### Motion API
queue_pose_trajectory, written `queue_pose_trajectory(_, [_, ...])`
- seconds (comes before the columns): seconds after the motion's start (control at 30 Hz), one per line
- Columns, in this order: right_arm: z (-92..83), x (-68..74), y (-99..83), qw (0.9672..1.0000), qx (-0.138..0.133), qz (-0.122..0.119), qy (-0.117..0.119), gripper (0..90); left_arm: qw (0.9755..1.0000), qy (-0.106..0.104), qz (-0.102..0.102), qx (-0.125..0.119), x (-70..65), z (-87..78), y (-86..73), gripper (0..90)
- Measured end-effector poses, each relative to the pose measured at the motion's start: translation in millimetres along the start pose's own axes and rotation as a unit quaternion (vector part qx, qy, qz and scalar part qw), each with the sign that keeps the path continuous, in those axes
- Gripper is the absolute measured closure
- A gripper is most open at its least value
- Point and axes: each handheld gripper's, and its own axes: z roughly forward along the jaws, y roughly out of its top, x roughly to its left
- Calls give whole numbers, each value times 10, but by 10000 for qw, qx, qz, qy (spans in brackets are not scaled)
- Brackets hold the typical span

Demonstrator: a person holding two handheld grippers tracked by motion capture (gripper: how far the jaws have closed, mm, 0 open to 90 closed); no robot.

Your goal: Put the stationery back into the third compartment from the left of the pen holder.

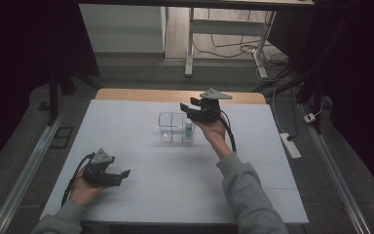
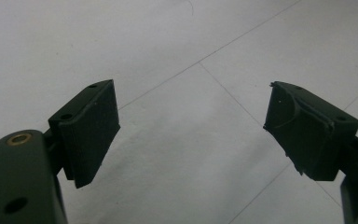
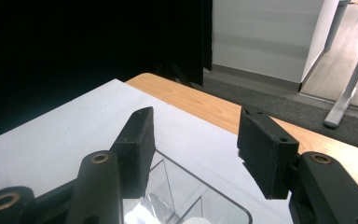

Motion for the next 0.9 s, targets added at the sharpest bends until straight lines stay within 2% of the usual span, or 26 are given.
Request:
queue_pose_trajectory(0.13, [-22, 14, -5, 10000, 6, -21, 75, 455, 9999, -121, -79, -81, 4, -14, 5, 171])
queue_pose_trajectory(0.5, [-107, 90, -56, 9994, 97, -179, 287, 453, 9998, -97, -118, -92, 17, -14, 5, 171])
queue_pose_trajectory(0.63, [-151, 112, -88, 9990, 147, -288, 294, 450, 9998, -101, -125, -89, 21, -14, 5, 171])
queue_pose_trajectory(0.9, [-291, 100, -164, 9987, 261, -280, 328, 444, 9998, -86, -120, -98, 22, -18, 4, 170])
